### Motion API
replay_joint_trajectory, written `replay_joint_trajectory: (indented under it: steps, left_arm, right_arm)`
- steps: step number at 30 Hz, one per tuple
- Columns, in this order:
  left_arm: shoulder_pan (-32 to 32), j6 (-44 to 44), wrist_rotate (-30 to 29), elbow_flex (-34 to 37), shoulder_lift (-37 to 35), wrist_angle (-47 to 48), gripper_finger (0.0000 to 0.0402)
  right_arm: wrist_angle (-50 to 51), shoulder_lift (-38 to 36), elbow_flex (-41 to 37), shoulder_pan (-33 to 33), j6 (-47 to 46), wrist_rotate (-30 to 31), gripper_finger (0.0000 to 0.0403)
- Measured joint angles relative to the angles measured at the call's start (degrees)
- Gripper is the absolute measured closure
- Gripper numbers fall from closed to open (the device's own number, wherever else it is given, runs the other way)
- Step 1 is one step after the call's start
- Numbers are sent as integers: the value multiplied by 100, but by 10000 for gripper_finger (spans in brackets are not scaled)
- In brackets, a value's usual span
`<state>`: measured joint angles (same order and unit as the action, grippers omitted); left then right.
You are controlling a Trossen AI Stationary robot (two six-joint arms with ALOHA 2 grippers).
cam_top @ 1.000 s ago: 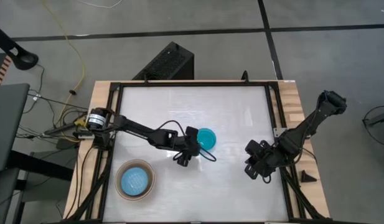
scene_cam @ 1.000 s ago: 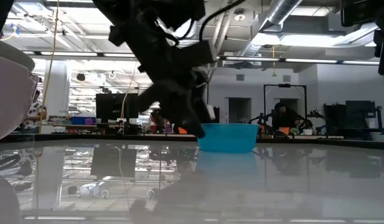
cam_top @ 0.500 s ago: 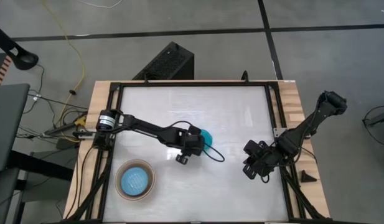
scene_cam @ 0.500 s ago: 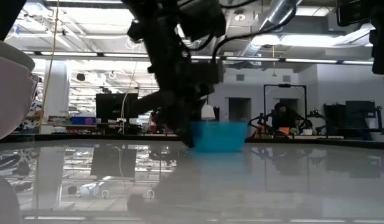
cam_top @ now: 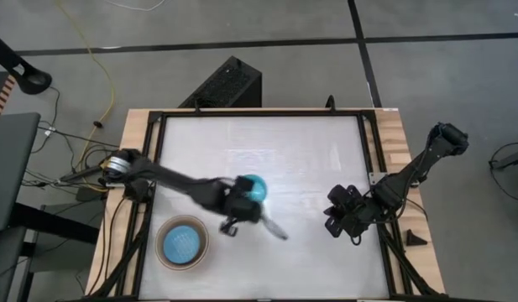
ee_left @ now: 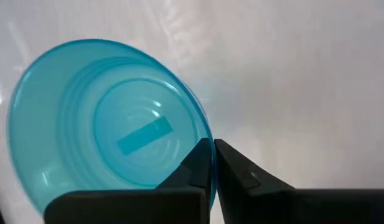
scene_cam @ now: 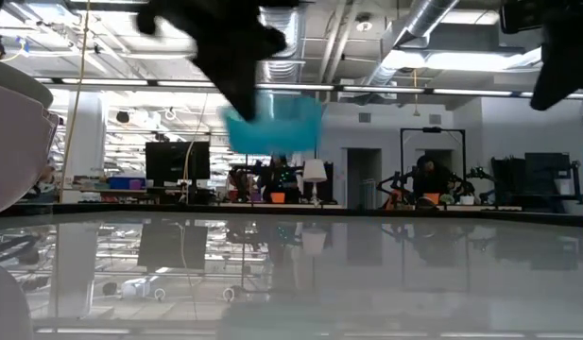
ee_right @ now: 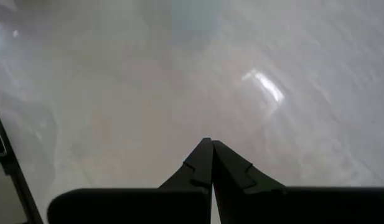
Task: Nest bowls inside each other
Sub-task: Stack the blue bowl on top of the blue patterned bowl
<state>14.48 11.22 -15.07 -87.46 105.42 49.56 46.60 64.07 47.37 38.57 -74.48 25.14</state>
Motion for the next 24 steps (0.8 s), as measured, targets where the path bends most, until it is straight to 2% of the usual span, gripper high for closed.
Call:
replay_joint_trajectory:
  steps: [7, 13, 17, 20, 24]
  left_arm:
    - [1573, -2236, -432, 624, -1096, 1402, 401]
    - [3217, -4547, -817, 1052, -1922, 1649, 401]
    - [4017, -5908, -815, 1136, -2041, 1918, 401]
    - [4361, -6257, -718, 1160, -1950, 1907, 401]
    - [4570, -6298, -488, 1162, -1743, 1780, 401]
  right_arm:
    - [-343, 0, 0, -77, 349, 474, 372]
    - [-605, 0, 0, -494, 910, 627, 372]
    - [-729, 0, 0, -849, 1198, 623, 372]
    - [-940, 0, -1, -1094, 1416, 622, 372]
    - [-1417, 0, 0, -1358, 1746, 601, 372]
